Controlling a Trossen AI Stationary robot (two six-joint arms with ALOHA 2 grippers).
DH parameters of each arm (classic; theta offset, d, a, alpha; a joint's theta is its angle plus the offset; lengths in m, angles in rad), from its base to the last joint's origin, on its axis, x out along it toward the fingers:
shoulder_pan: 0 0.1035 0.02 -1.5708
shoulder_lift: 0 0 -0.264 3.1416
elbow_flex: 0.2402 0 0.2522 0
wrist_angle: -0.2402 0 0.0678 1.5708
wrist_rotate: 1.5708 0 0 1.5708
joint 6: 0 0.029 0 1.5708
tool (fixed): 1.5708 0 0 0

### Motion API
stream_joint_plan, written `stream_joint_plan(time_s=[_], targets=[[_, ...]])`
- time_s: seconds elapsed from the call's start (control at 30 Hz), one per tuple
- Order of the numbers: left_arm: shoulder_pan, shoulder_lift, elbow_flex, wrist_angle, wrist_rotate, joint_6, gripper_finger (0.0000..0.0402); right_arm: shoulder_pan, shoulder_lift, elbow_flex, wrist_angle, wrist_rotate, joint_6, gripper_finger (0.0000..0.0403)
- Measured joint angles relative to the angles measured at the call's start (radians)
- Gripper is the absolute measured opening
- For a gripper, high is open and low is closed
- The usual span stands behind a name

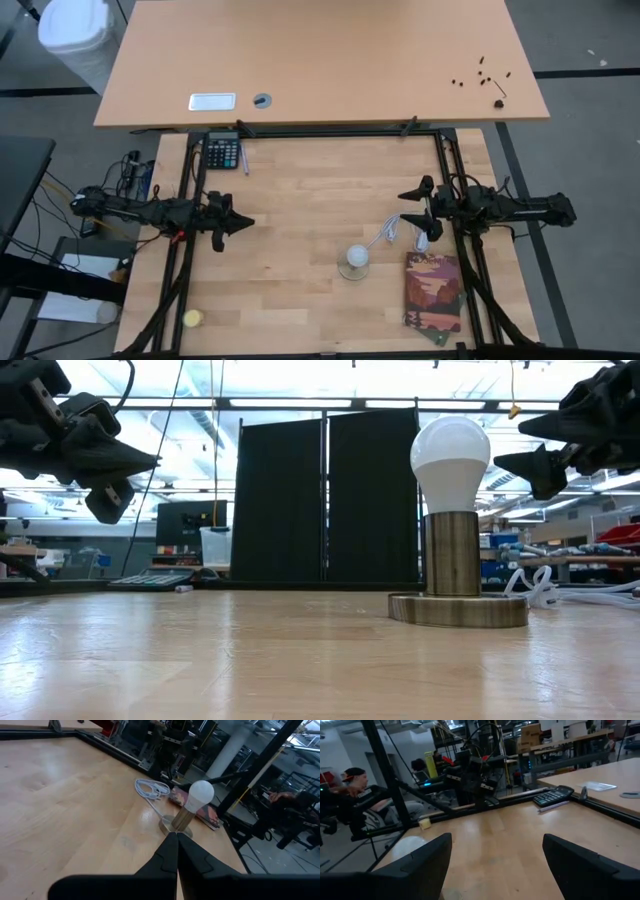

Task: Screw lightbulb
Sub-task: Remove the lightbulb from the lamp socket

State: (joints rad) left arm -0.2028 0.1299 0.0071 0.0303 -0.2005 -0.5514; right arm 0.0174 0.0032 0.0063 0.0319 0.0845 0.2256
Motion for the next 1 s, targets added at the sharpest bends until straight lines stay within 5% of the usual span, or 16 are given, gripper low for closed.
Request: stream_joint_plan(time_s=[0.67, 1.0], targets=[[0.000, 0.001, 0.000, 0.199, -0.003, 0.000, 0.0007, 0.000, 0.005, 0.000, 0.009, 0.000, 0.001, 0.0321], [0.000, 0.001, 0.000, 0.316, -0.021, 0.057, 0.0007, 0.001, 0.005, 0.000, 0.179, 0.000, 0.151, 0.0321]])
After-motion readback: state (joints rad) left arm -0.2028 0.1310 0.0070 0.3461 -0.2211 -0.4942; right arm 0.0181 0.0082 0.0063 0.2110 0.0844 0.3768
